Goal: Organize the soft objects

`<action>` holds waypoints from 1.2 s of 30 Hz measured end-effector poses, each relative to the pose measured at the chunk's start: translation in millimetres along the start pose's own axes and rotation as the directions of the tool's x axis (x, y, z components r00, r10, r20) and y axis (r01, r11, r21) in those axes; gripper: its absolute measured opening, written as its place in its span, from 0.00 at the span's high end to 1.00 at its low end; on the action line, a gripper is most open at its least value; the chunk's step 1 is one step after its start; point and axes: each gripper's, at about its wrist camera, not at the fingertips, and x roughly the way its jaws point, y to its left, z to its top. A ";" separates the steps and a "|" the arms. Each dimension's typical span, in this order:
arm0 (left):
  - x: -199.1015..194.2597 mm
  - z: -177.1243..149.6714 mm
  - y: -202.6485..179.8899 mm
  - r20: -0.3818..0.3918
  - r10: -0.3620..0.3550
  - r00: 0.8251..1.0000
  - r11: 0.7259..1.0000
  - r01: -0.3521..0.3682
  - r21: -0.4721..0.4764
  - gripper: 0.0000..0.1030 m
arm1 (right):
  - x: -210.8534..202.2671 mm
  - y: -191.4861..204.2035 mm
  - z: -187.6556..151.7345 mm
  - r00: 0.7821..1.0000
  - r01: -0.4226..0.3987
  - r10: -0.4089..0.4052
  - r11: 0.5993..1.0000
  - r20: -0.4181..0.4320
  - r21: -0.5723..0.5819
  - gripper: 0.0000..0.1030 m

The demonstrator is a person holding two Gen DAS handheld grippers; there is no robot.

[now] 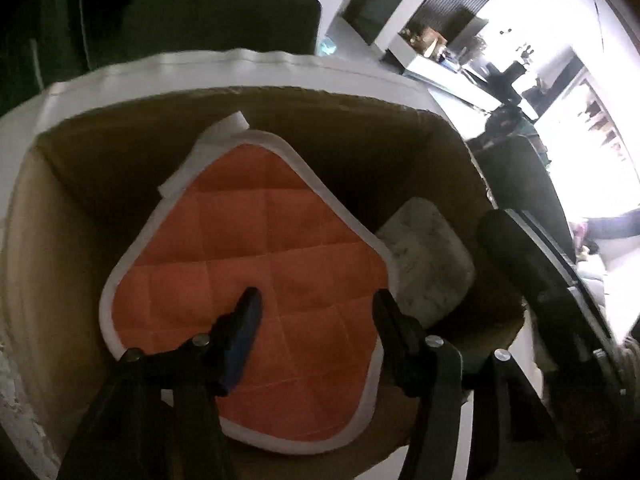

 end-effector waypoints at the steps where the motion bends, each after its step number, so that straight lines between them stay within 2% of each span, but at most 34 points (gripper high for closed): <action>1: -1.7 0.3 -1.6 0.006 0.016 1.000 1.000 -0.016 0.002 0.43 | 1.6 -1.6 -0.4 1.000 -0.004 0.004 1.000 -0.007 0.005 0.48; 4: -5.4 -1.2 -5.2 0.010 0.032 0.999 0.999 -0.032 0.018 0.39 | 1.1 -6.7 0.1 1.000 -0.021 0.021 0.999 -0.004 0.024 0.48; 6: -13.2 -5.1 -7.4 0.046 0.085 0.995 0.996 -0.086 0.017 0.39 | -0.2 -6.4 -0.1 1.000 -0.024 0.024 0.999 -0.007 0.023 0.48; 10: -37.4 -13.7 -8.6 0.143 0.201 0.969 0.980 -0.201 -0.013 0.39 | -5.2 -7.2 -0.6 1.000 -0.010 0.010 0.999 -0.001 0.031 0.48; 12: -50.4 -19.8 -8.4 0.192 0.237 0.952 0.971 -0.237 -0.023 0.39 | -8.2 -7.3 -2.2 1.000 -0.018 0.019 0.999 -0.003 0.034 0.48; 14: -68.3 -27.4 -10.9 0.253 0.284 0.925 0.959 -0.280 -0.053 0.39 | -15.9 -6.1 -3.6 1.000 -0.015 0.015 0.999 -0.003 0.036 0.48; 18: -101.6 -49.6 -22.9 0.383 0.380 0.842 0.923 -0.374 -0.093 0.33 | -34.1 -1.3 -8.1 1.000 -0.025 0.025 0.999 0.001 0.031 0.48; 21: -122.9 -70.8 -26.5 0.441 0.418 0.794 0.905 -0.405 -0.128 0.28 | -53.6 3.8 -14.2 1.000 -0.029 0.029 0.999 0.009 0.017 0.48; 31: -173.7 -161.3 -39.4 0.555 0.499 0.665 0.860 -0.457 -0.226 0.17 | -125.6 21.5 -50.1 0.998 -0.045 0.047 0.998 0.042 -0.043 0.48; 36: -197.3 -203.6 -49.6 0.582 0.515 0.629 0.851 -0.458 -0.259 0.12 | -162.3 25.2 -70.0 0.997 -0.042 0.046 0.998 0.066 -0.049 0.48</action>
